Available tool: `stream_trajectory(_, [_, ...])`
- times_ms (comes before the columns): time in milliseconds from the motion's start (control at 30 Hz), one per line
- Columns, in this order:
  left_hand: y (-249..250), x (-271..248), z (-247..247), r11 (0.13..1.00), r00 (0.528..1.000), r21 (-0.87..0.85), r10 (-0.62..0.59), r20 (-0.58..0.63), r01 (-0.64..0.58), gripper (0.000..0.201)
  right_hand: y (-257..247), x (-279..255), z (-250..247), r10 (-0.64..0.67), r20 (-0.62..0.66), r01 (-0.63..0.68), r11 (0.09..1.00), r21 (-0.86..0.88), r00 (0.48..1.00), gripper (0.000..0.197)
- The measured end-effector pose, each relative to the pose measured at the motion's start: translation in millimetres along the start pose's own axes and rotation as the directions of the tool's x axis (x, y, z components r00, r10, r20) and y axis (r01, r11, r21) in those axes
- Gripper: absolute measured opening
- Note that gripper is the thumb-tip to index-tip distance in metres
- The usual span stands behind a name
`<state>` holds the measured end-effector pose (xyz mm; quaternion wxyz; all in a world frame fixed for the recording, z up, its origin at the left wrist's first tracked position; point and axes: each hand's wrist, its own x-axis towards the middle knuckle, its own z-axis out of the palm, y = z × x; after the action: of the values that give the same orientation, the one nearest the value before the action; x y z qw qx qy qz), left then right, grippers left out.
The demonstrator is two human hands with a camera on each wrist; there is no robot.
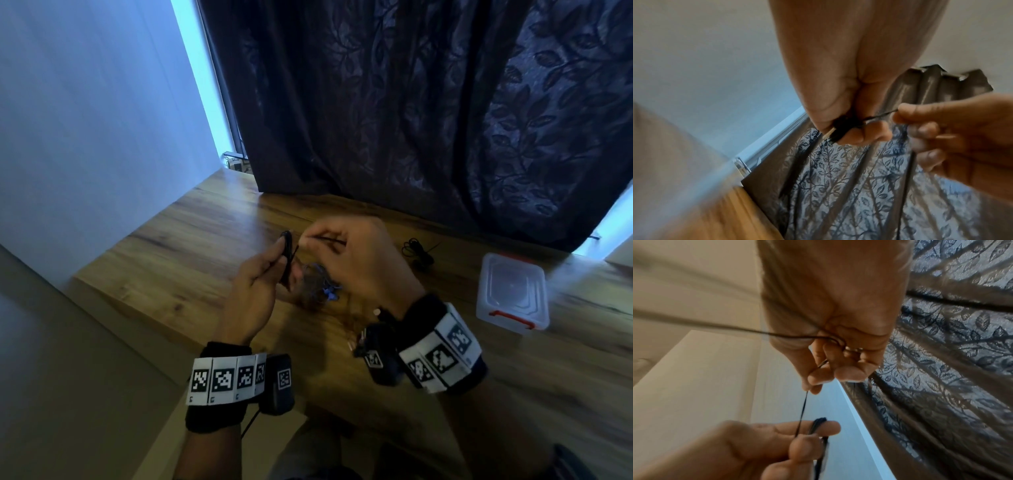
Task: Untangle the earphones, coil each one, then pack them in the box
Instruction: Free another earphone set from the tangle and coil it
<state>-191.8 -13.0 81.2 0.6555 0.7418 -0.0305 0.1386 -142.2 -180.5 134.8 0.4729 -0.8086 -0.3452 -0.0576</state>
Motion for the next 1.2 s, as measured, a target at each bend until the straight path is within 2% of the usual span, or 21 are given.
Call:
stream_trajectory(100, [4, 1, 1, 0.986, 0.999, -0.167, 0.006, 0.045, 0.002, 0.031, 11, 19, -6, -0.018, -0.121, 0.028, 0.996, 0.079, 0.992, 0.004])
stream_trajectory(233, [10, 1, 2, 0.960, 0.995, -0.277, -0.012, 0.101, 0.039, 0.043, 24, 35, -1, 0.029, -0.154, -0.001, 0.983, 0.182, 0.988, 0.004])
stream_trajectory(367, [16, 0, 6, 0.908, 0.992, -0.416, 0.013, 0.126, 0.041, 0.046, 39, 32, 21, 0.123, -0.078, -0.094, 0.948, 0.304, 0.989, 0.015])
stream_trajectory(467, [19, -1, 6, 0.883, 0.997, -0.470, 0.029, 0.075, 0.010, 0.046, 40, 11, 44, 0.210, 0.060, -0.218, 0.941, 0.258, 0.976, 0.030])
stream_trajectory(600, [10, 1, 3, 0.949, 0.996, -0.308, 0.044, -0.078, -0.066, 0.042, 30, -21, 71, 0.218, 0.226, -0.261, 0.948, 0.181, 0.949, 0.030])
stream_trajectory(700, [3, 2, -2, 0.982, 0.974, 0.000, 0.188, -0.124, -0.189, 0.043, 17, -37, 76, 0.213, 0.339, -0.263, 0.959, 0.107, 0.916, 0.025])
stream_trajectory(800, [-5, 2, -5, 0.967, 0.983, 0.211, 0.163, -0.080, -0.143, 0.036, 13, -41, 70, 0.147, 0.240, -0.137, 0.989, -0.060, 0.959, 0.021])
stream_trajectory(900, [-8, 2, -2, 0.960, 0.989, 0.260, 0.129, -0.069, -0.107, 0.036, 12, -40, 56, 0.049, 0.174, -0.001, 0.964, -0.266, 0.983, 0.018])
stream_trajectory(967, [-6, 2, 2, 0.958, 0.992, 0.272, 0.111, -0.054, -0.092, 0.034, 8, -37, 44, 0.017, 0.147, 0.039, 0.928, -0.371, 0.989, 0.014])
stream_trajectory(1100, [-4, -1, 4, 0.942, 0.997, 0.324, 0.075, 0.029, -0.081, 0.024, 5, -28, 22, 0.018, 0.123, 0.019, 0.956, -0.291, 0.992, 0.013])
stream_trajectory(1200, [0, -3, 6, 0.980, 0.996, 0.190, -0.074, 0.059, 0.062, 0.029, 8, -17, 8, 0.043, 0.131, -0.013, 0.975, -0.223, 0.991, 0.011])
